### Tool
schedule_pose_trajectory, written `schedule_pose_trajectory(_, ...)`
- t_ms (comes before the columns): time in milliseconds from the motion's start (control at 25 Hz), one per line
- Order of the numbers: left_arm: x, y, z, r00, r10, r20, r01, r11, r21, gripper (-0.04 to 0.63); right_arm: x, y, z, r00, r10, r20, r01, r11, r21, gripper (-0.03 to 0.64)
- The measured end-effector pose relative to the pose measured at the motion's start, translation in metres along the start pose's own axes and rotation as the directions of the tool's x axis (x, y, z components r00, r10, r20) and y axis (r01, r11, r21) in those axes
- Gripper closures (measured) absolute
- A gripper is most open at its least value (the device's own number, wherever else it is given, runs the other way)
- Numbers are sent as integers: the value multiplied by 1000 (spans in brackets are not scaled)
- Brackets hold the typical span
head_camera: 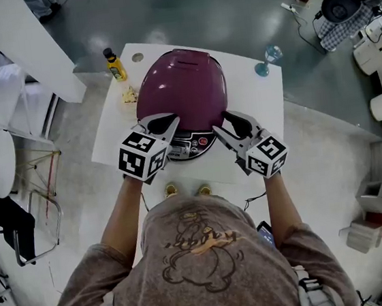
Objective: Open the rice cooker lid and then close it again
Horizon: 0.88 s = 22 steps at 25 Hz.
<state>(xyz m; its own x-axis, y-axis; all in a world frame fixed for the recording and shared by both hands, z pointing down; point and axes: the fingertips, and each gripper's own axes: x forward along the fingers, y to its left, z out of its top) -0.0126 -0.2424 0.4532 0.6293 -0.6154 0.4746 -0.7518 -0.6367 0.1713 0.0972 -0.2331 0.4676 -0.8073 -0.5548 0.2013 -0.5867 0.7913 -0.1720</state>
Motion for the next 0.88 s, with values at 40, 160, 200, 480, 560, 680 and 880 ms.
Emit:
schedule_pose_trajectory(40, 0, 0, -1, 1000, -3, -6, 3, 1000, 0, 575, 0, 0, -1, 1000, -2, -1, 2, 1000, 1, 437)
schedule_pose_trajectory(160, 2, 0, -3, 999, -15, -30, 15, 1000, 2, 575, 0, -2, -2, 1000, -12, -8, 12, 1000, -1, 444)
schedule_pose_trajectory(200, 3, 0, -3, 999, -21, -39, 21, 1000, 4, 575, 1, -3, -3, 1000, -16, -10, 16, 1000, -2, 448)
schedule_pose_trajectory(480, 5, 0, -6, 996, -42, -73, 43, 999, 12, 575, 2, -8, -5, 999, -42, -14, 42, 999, -2, 469)
schedule_pose_trajectory(560, 4, -1, -5, 996, -40, -82, 42, 999, 29, 575, 1, -9, -4, 999, -51, -11, 51, 999, -3, 484)
schedule_pose_trajectory(680, 5, -1, -6, 995, -46, -89, 49, 998, 35, 575, 0, -11, -5, 998, -67, -5, 67, 998, -6, 504)
schedule_pose_trajectory(880, 4, -1, -5, 994, -65, -84, 67, 998, 11, 575, 0, -14, -4, 995, -96, -3, 96, 995, -28, 545)
